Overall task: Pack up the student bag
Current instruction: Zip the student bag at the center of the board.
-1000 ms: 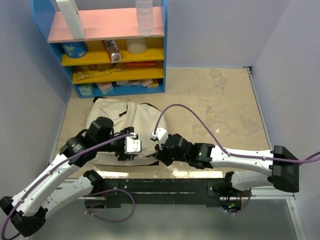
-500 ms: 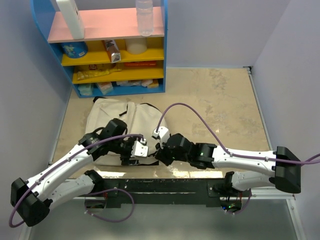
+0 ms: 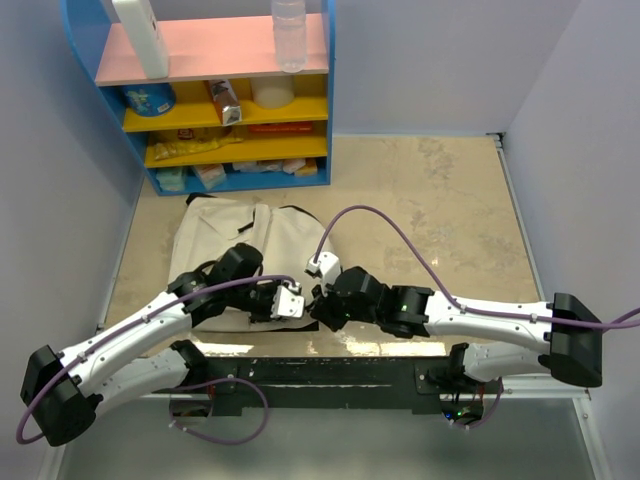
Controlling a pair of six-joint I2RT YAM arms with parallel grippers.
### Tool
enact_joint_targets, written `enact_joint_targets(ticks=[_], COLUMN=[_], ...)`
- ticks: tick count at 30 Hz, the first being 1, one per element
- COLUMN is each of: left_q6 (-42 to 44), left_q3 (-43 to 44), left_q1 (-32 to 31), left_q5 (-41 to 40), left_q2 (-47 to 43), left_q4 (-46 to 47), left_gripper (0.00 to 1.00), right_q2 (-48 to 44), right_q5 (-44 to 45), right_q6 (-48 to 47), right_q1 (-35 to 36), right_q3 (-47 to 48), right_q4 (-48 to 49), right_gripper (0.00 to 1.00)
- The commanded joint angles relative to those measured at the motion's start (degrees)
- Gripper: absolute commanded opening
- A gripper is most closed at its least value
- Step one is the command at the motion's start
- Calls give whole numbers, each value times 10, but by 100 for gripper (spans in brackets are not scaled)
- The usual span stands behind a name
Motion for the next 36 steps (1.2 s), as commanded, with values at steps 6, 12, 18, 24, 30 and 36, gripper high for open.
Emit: enact_joint_targets(ticks=[6,12,18,24,30,36], left_q6=[-5,6,32,63,87,123], left_q3=[-5,0,6,8,8,16], left_q1=[-10,-13,-20,-26,-29,-33], left_q5=[2,5,20,35,40,64], left_q2=[-5,-6,-6,-8,-9,-8], left_q4=[19,2,-28,-62,-81,-116], left_gripper=[11,4,0,0,0,0], right_q2=[-5,5,46,89,118,211], right_q5=[11,6,24,36,27,20], right_q6=[-8,-35,-53,-77,-97,-122], right_q1=[-96,-153,-180,-274,-302,-307], right_q3=[28,69,101,129,184,265], right_q4=[-57,-82,-102,-127,-132,-119], right_gripper=[0,0,0,0,0,0])
